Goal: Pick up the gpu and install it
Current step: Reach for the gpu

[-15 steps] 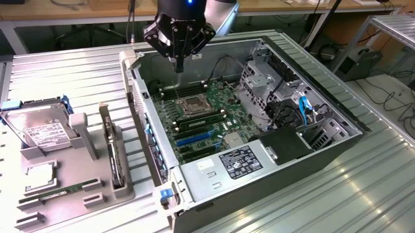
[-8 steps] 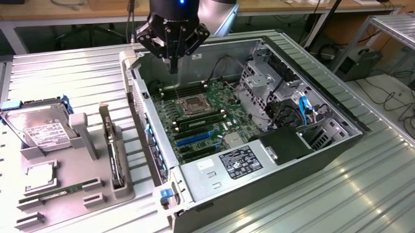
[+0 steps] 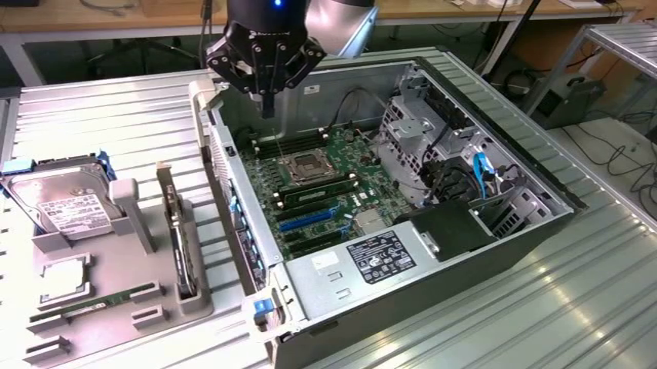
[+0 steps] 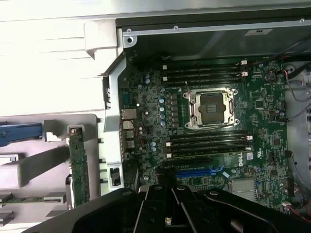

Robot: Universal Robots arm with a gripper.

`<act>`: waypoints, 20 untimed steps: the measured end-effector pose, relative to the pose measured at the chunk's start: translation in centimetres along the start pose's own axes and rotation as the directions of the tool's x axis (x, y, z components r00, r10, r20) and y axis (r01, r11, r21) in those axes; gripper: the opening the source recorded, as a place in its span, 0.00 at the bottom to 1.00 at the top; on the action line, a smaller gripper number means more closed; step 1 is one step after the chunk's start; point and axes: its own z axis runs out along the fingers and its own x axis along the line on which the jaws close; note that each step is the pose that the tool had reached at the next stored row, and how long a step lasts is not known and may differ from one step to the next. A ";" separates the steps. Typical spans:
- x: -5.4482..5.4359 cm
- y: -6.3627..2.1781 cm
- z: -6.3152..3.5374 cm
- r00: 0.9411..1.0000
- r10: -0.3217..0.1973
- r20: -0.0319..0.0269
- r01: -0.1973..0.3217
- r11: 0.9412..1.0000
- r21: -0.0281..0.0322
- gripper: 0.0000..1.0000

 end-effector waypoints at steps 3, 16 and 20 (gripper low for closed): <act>0.2 -0.01 0.00 1.000 0.000 0.000 0.000 1.000 0.000 0.11; 0.6 -0.05 0.01 1.000 0.000 0.000 0.000 1.000 0.000 0.11; 0.7 -0.06 0.02 1.000 0.000 0.000 0.000 1.000 0.000 0.11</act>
